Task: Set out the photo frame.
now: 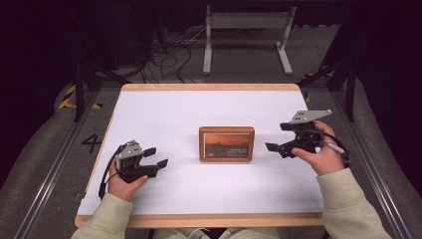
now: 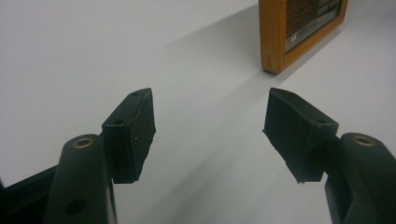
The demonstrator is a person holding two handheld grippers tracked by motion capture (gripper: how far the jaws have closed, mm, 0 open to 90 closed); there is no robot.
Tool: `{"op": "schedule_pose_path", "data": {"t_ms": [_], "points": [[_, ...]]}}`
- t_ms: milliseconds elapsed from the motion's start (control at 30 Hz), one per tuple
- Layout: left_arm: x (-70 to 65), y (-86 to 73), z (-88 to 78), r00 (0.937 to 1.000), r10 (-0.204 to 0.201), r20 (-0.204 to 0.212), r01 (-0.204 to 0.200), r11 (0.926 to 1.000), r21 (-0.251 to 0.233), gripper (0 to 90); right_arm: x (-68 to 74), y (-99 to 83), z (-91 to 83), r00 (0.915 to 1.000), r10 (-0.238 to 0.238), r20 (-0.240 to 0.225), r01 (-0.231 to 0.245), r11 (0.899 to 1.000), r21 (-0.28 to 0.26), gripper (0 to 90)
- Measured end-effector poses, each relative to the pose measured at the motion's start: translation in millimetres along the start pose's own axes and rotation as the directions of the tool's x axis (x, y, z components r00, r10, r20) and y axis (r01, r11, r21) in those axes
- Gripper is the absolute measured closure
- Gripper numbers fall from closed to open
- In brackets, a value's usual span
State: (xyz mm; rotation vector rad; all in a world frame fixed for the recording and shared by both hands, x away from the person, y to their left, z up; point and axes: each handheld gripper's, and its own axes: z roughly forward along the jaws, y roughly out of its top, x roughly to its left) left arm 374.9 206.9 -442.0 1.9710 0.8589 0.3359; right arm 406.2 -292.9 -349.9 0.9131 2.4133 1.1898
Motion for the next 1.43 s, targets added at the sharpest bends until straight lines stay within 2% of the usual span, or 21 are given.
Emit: {"op": "schedule_pose_path", "data": {"t_ms": [100, 267, 467, 600, 633, 733, 833, 967, 1033, 1133, 1433], "points": [[-0.4, 0.1, 0.1, 1.0, 0.004, 0.005, -0.004, 1.0, 0.0, 34.2, -1.5, -12.3, 2.1, 1.0, -0.01, 0.0, 0.01, 0.999, -0.035, 4.6], [-2.3, 1.1, -0.7, 0.9999, 0.001, 0.014, -0.001, 1.0, -0.007, 34.2, -4.1, -30.2, 6.2, 0.9999, 0.003, 0.012, -0.002, 0.999, -0.054, 3.8], [-3.2, 0.9, -0.8, 0.9999, -0.001, 0.01, 0.001, 1.0, -0.007, 34.2, -4.1, -49.5, 13.0, 0.9999, 0.005, 0.01, -0.005, 0.998, -0.069, 3.7], [-4.0, -0.6, -2.8, 0.9999, -0.006, 0.015, 0.006, 0.9999, -0.008, 34.2, -3.0, -58.9, 15.4, 0.9994, -0.02, 0.029, 0.022, 0.997, -0.07, 3.7], [-4.1, -1.3, -3.8, 0.9999, 0.003, 0.016, -0.003, 1.0, -0.008, 34.2, -2.6, -60.9, 15.5, 0.9992, -0.028, 0.028, 0.03, 0.997, -0.07, 3.7], [-3.5, -3.8, -7.3, 0.9998, -0.007, 0.017, 0.008, 0.9999, -0.013, 34.2, -2.3, -69.5, 17.6, 0.9991, -0.027, 0.032, 0.029, 0.997, -0.068, 3.7], [-3.7, -3.7, -7.0, 0.9998, -0.008, 0.019, 0.008, 0.9999, -0.015, 34.3, -3.4, -79.5, 23.1, 0.9982, 0.002, 0.059, 0.002, 0.998, -0.068, 3.7], [-4.3, -3.6, -4.9, 0.9997, -0.002, 0.025, 0.002, 1.0, -0.007, 34.3, -4.0, -85.3, 27.8, 0.997, 0.026, 0.072, -0.021, 0.998, -0.064, 3.5], [-3.3, -3.8, -4.7, 0.9997, -0.001, 0.025, 0.002, 1.0, -0.005, 34.3, -4.3, -91.4, 34.7, 0.9941, 0.056, 0.093, -0.051, 0.997, -0.054, 3.5], [-1.1, -5.1, -3.8, 0.9997, -0.01, 0.022, 0.01, 0.9999, -0.006, 34.3, -4.4, -93.2, 38.0, 0.9899, 0.077, 0.119, -0.071, 0.996, -0.056, 3.7], [-0.7, -5.8, -2.2, 0.9997, -0.01, 0.021, 0.01, 1.0, 0.001, 34.2, -5.1, -92.5, 36.5, 0.988, 0.082, 0.131, -0.073, 0.995, -0.067, 3.6]]}}
